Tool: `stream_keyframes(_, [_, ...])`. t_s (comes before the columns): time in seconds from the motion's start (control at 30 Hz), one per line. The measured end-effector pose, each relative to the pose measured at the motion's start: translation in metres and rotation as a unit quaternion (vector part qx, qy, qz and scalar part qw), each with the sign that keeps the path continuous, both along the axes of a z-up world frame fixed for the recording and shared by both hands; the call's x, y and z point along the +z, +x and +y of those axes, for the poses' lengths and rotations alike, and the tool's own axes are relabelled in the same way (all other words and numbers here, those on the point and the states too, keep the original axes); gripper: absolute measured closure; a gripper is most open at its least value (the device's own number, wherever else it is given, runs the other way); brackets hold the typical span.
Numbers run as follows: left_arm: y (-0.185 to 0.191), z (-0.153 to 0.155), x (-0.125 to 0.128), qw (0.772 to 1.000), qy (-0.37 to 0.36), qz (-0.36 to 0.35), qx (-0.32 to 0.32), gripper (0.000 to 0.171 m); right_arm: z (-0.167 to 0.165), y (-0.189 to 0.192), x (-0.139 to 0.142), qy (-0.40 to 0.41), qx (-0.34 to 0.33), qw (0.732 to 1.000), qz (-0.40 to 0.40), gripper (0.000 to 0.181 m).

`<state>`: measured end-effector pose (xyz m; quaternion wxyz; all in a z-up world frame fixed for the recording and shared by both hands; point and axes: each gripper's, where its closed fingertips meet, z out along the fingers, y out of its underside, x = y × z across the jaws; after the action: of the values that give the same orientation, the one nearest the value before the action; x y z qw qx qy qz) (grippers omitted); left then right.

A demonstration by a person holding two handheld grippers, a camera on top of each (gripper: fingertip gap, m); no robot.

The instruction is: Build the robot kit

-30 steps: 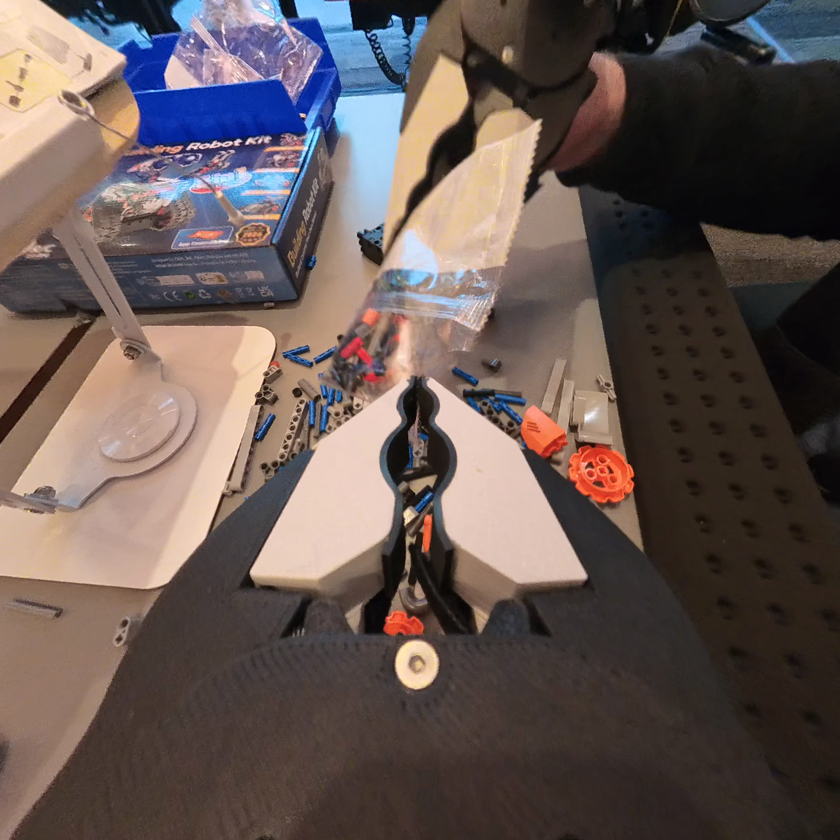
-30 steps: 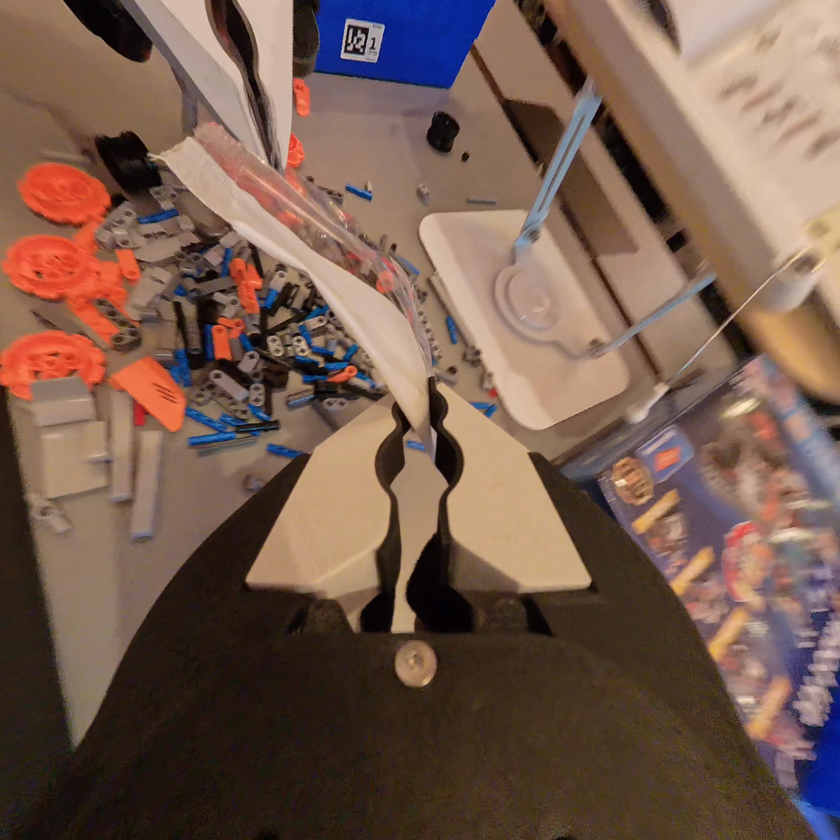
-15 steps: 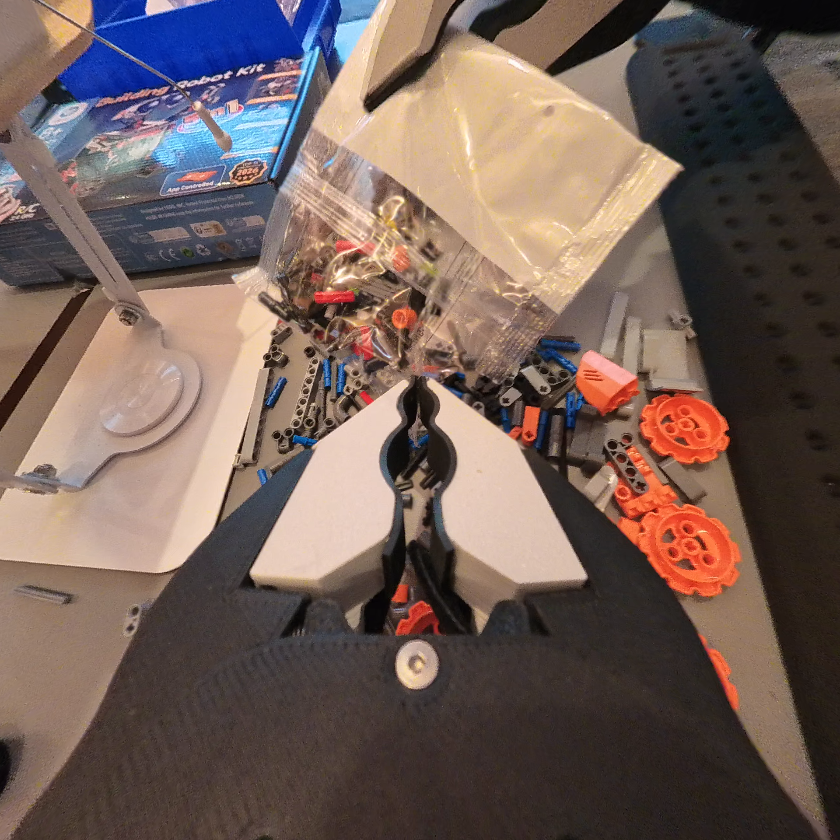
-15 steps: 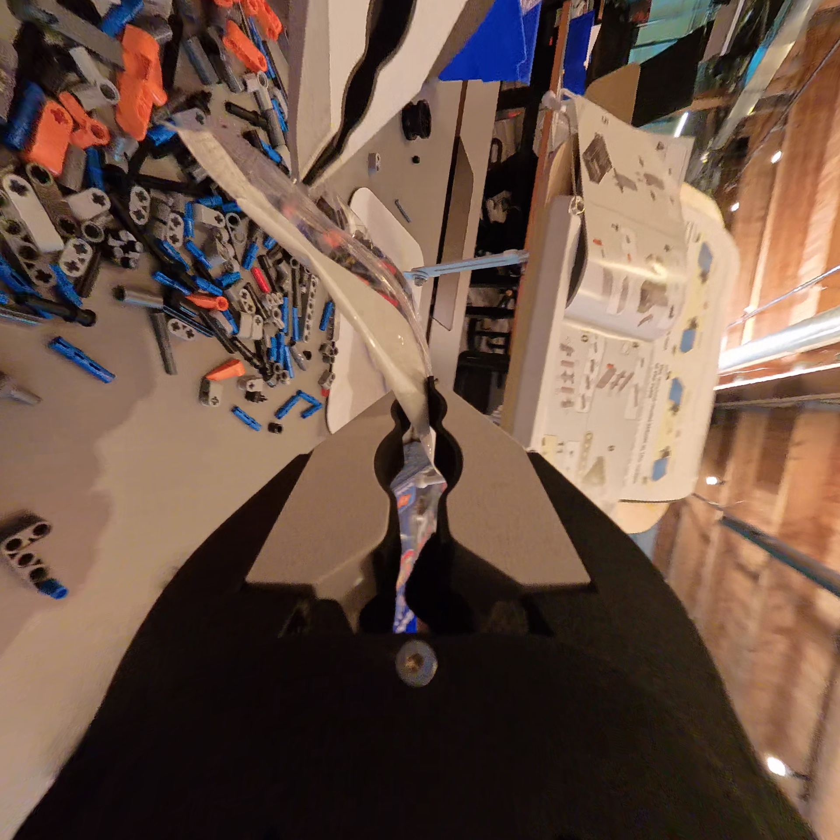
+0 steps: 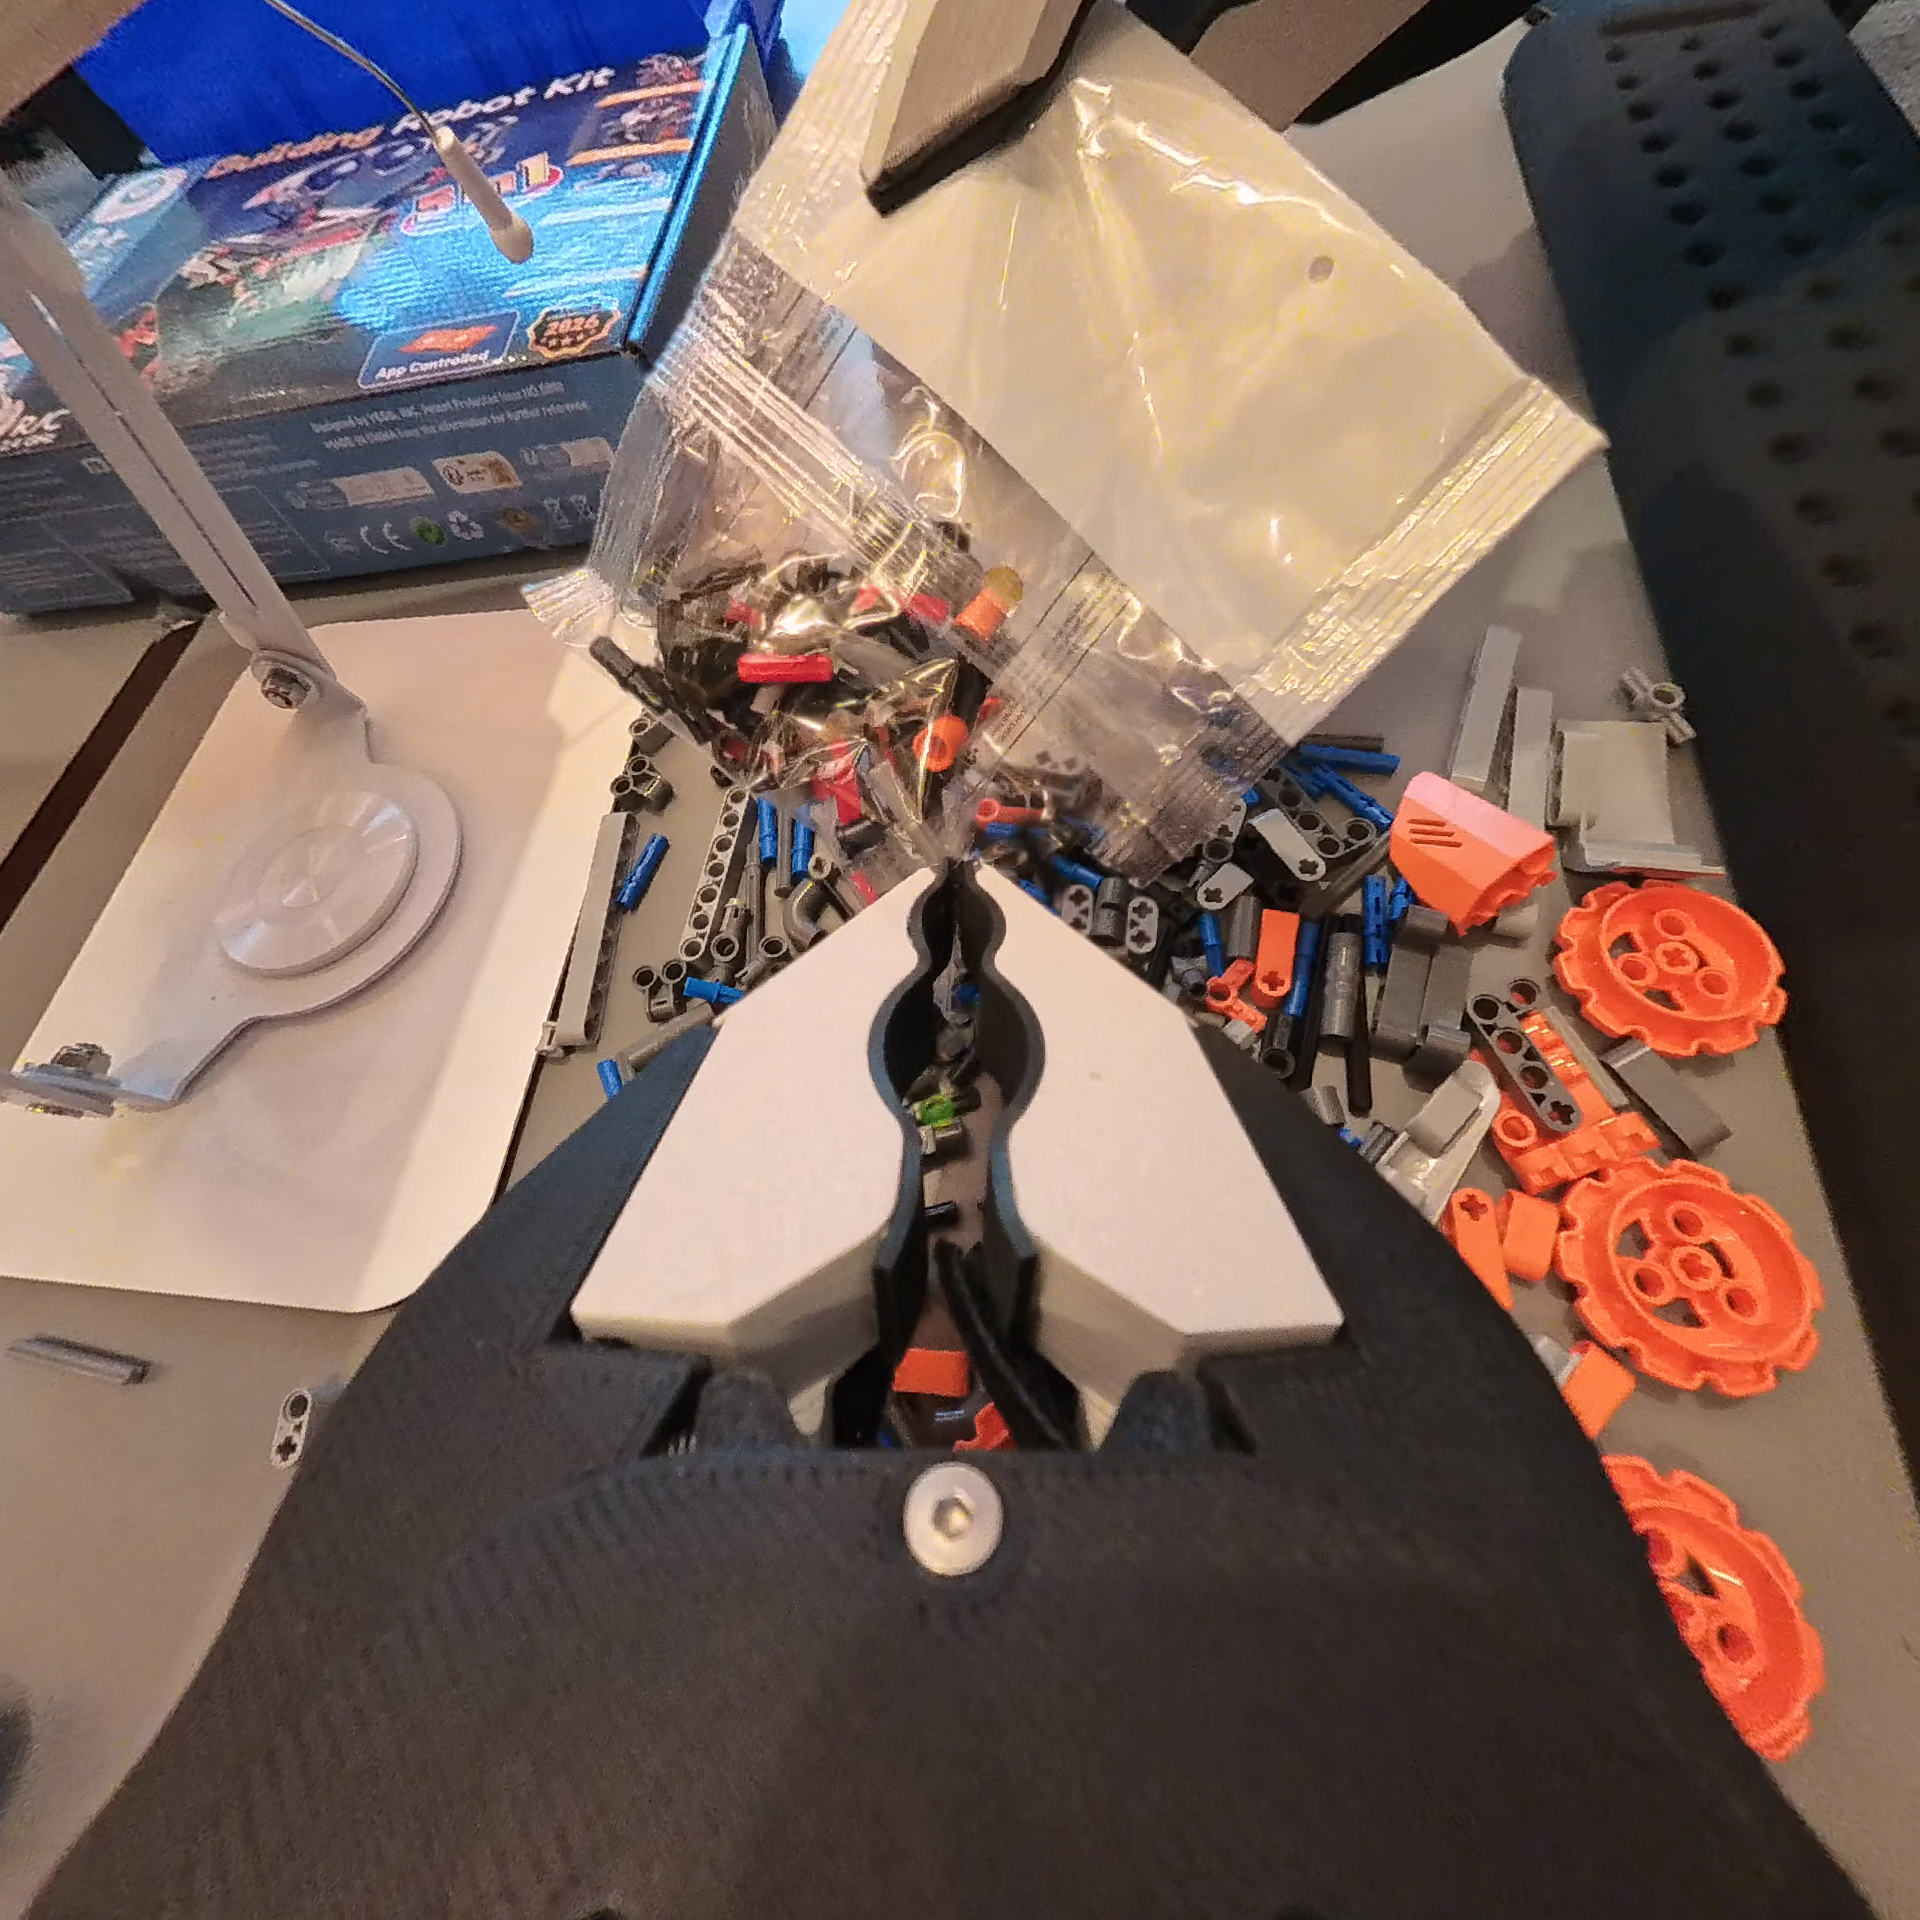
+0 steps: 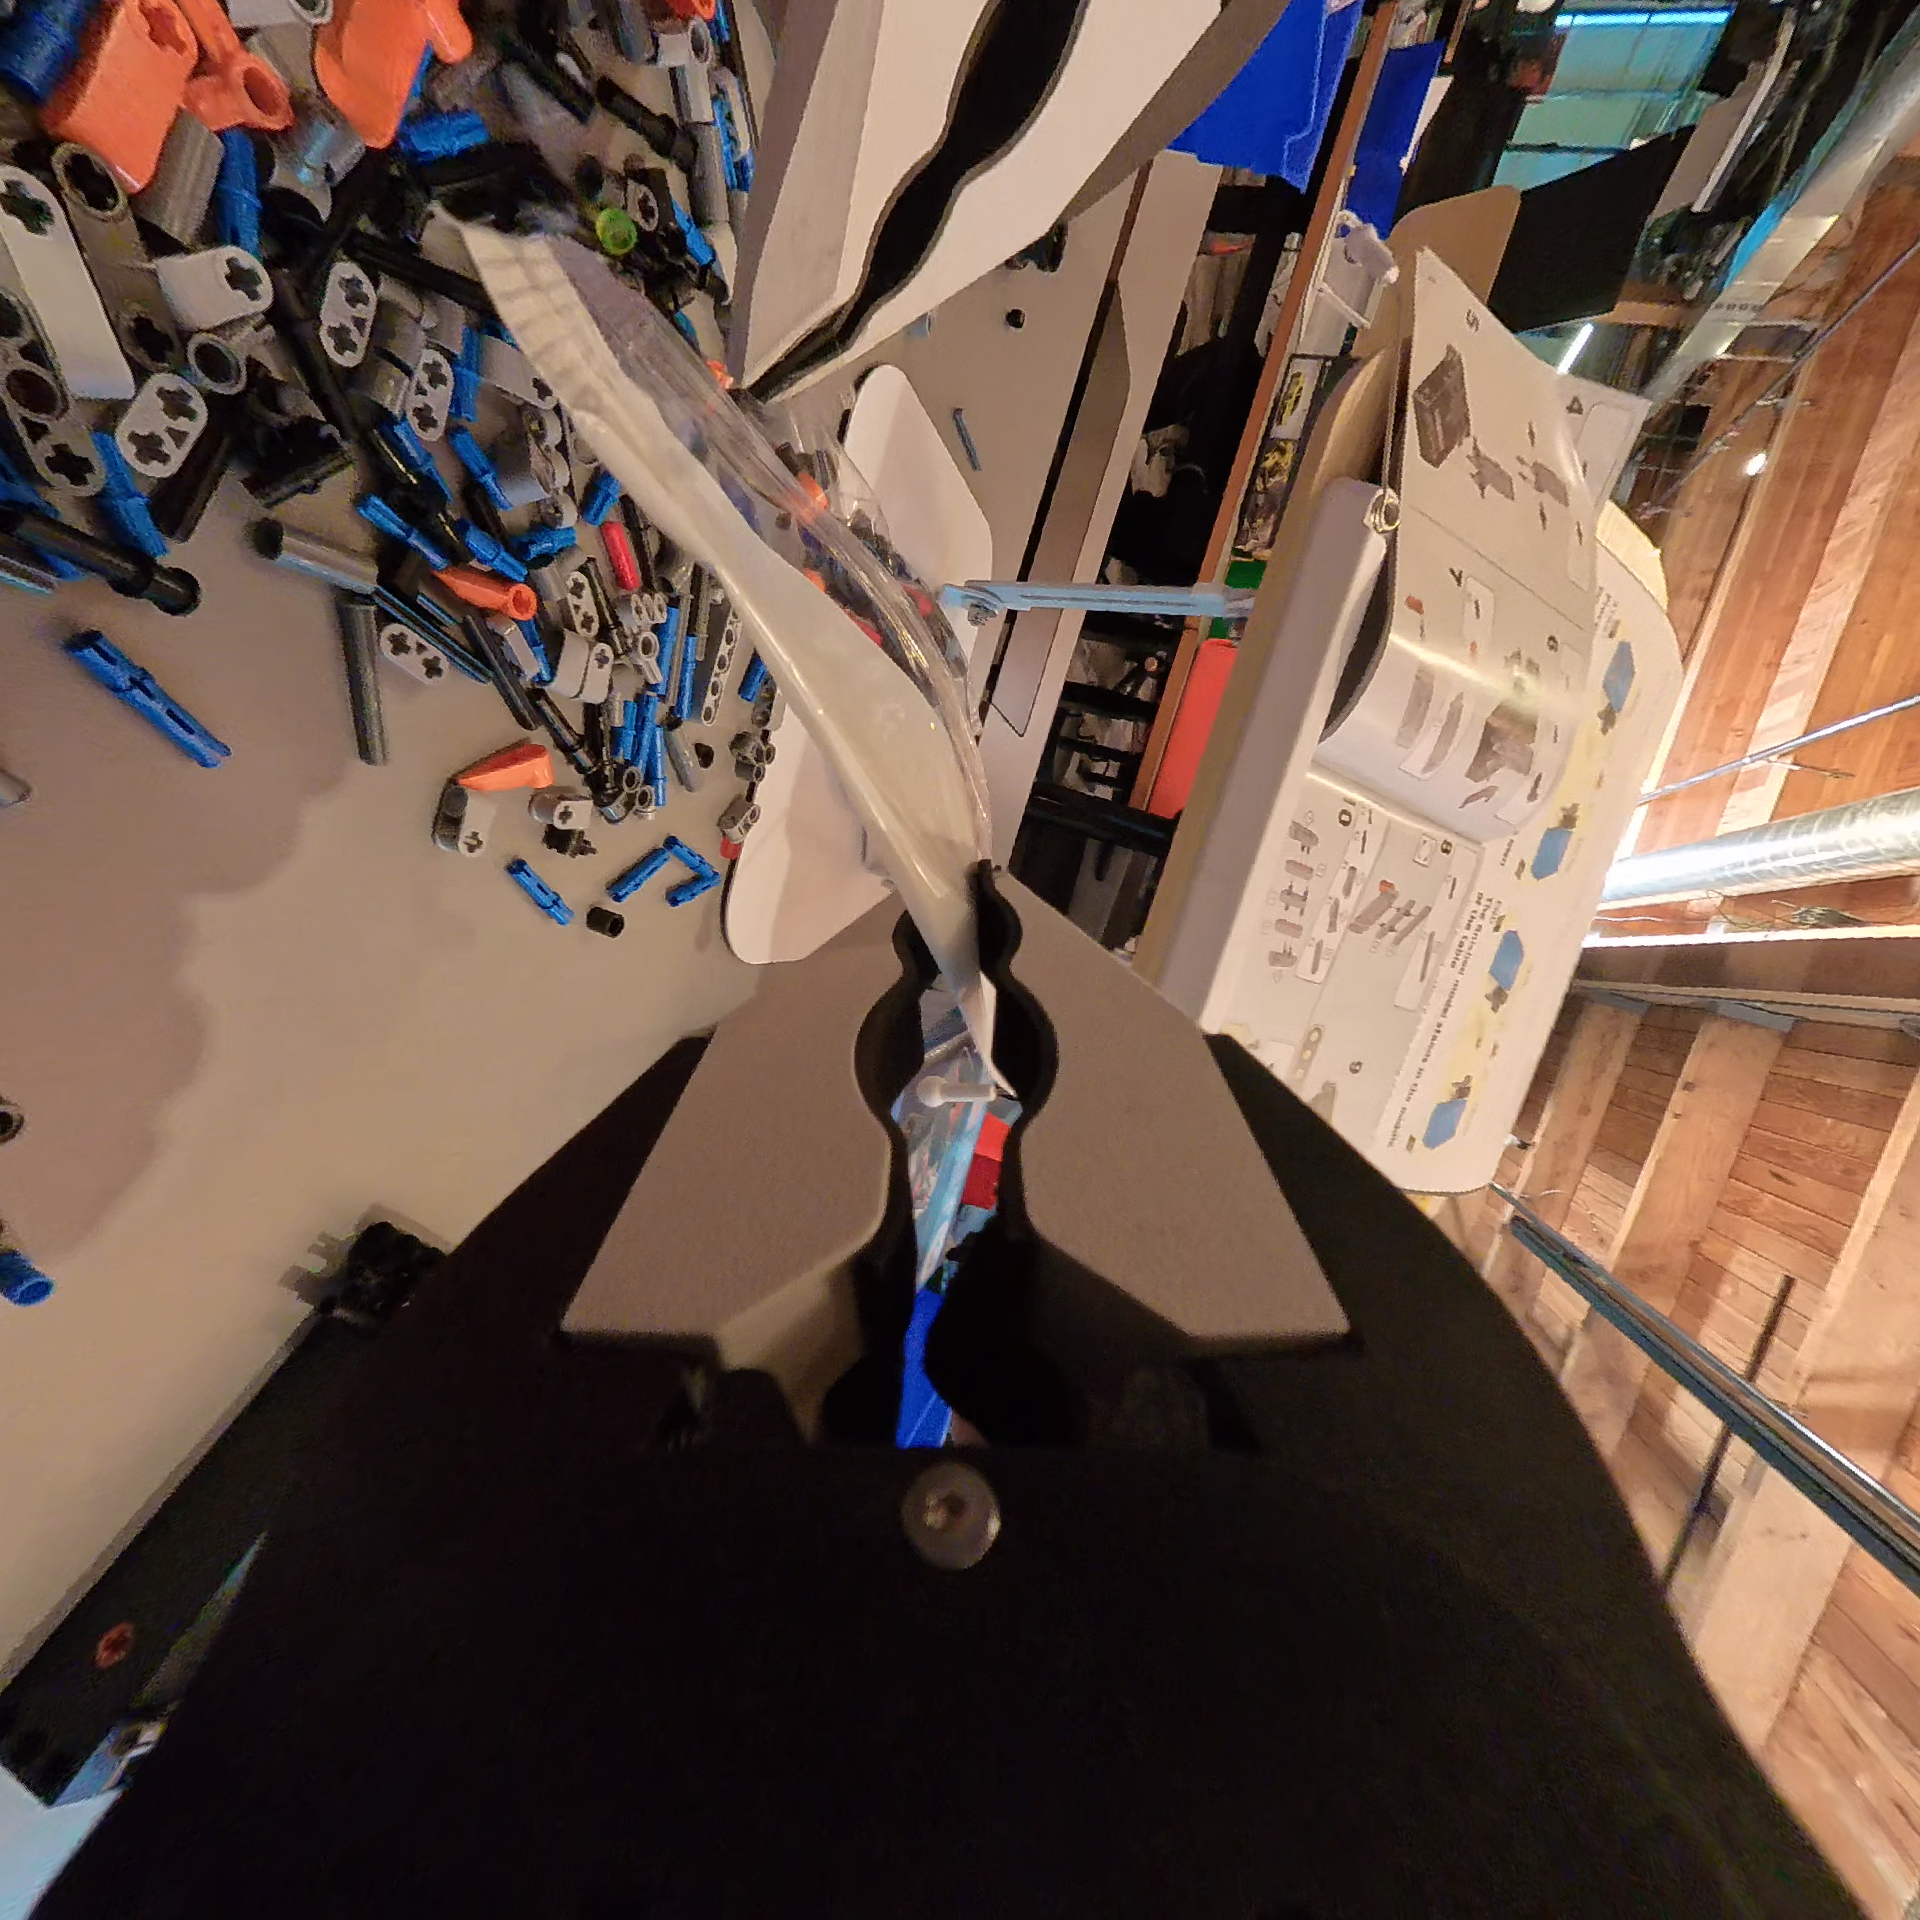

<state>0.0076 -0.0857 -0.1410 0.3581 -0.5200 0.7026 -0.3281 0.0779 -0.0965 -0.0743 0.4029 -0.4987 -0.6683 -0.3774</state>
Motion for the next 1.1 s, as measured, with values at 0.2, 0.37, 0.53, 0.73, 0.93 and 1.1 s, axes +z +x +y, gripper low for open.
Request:
stream_keyframes(0.2, [0.001, -0.002, -0.004, 1.000, 0.000, 0.002, -0.006, 0.171, 0.000, -0.002, -0.002, -0.007, 0.007, 1.000, -0.013, 0.177])
stream_keyframes(0.37, [0.001, -0.001, -0.005, 1.000, -0.002, 0.001, -0.006, 0.171, -0.001, -0.009, 0.001, -0.015, 0.014, 0.999, -0.036, 0.177])
stream_keyframes(0.53, [0.001, -0.001, -0.013, 1.000, 0.006, 0.013, -0.006, 0.171, 0.001, -0.017, -0.001, -0.024, 0.026, 0.998, -0.060, 0.177])
stream_keyframes(0.73, [0.000, 0.000, -0.011, 1.000, 0.001, 0.008, -0.003, 0.171, 0.000, -0.017, -0.005, -0.046, 0.026, 0.997, -0.048, 0.177])
stream_keyframes(0.93, [0.000, 0.000, -0.010, 1.000, -0.003, 0.006, -0.004, 0.171, 0.001, -0.012, -0.010, -0.062, 0.016, 0.997, -0.032, 0.177])
stream_keyframes(1.1, [-0.001, 0.001, -0.008, 1.000, -0.002, 0.007, 0.000, 0.171, 0.000, -0.009, -0.011, -0.065, 0.012, 0.997, -0.026, 0.177])
